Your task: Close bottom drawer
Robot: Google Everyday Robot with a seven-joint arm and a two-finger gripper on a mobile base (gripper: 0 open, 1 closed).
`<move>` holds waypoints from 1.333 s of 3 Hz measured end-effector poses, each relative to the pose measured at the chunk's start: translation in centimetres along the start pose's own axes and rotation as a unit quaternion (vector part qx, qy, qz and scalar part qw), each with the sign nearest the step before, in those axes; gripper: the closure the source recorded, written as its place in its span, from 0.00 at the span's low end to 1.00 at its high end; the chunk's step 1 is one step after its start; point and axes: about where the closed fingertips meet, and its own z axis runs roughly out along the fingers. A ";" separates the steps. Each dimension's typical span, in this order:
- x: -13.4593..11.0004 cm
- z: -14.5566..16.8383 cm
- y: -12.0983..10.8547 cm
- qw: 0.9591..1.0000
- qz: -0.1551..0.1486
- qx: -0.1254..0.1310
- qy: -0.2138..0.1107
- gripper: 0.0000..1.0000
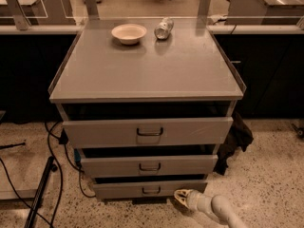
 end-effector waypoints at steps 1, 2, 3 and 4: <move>0.0 0.6 -0.2 1.000 0.002 -0.003 -0.003 1.00; -0.4 -0.1 0.4 0.999 0.017 -0.040 -0.001 1.00; -0.6 -1.9 2.4 0.993 0.058 -0.107 0.002 1.00; -0.4 -5.3 6.0 0.973 0.123 -0.194 0.013 1.00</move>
Offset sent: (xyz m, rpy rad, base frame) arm -0.0195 -0.0053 0.0068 0.0200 0.1958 0.0677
